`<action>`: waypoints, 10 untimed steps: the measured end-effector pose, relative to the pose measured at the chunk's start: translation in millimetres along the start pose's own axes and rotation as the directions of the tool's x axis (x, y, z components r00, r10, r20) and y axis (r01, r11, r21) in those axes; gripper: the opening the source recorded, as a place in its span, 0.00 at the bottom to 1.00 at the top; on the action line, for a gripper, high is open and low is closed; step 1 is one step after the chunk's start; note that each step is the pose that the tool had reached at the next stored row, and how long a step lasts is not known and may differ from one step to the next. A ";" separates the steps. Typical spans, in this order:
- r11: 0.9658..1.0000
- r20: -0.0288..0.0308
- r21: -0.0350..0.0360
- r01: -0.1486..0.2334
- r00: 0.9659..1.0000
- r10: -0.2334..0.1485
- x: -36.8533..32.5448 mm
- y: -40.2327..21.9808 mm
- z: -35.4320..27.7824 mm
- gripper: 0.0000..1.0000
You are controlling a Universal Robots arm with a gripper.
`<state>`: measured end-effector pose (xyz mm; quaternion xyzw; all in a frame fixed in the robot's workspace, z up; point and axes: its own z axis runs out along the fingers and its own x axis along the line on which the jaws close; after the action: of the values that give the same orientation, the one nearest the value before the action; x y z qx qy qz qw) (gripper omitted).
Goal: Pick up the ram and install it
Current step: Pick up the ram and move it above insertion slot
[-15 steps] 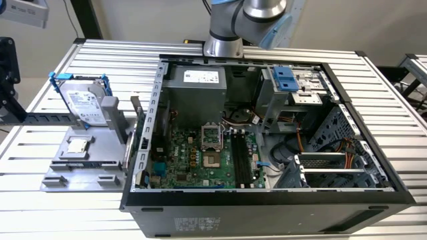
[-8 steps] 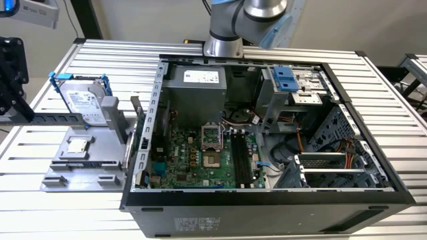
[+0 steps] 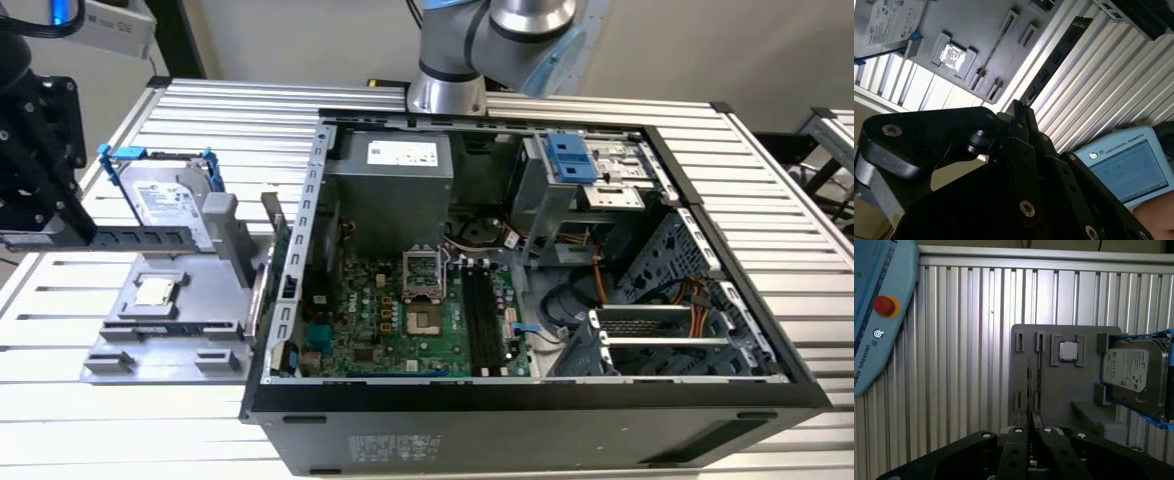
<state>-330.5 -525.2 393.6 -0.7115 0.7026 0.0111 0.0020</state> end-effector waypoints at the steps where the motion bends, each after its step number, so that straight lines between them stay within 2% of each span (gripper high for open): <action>1: 1.000 0.000 0.000 0.000 1.000 0.000 0.0 -2.2 0.0 0.00; 10: 1.000 0.000 0.000 0.000 1.000 0.000 0.3 -23.6 -0.3 0.00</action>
<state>-306.9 -525.2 393.6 -0.7115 0.7026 0.0111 0.0020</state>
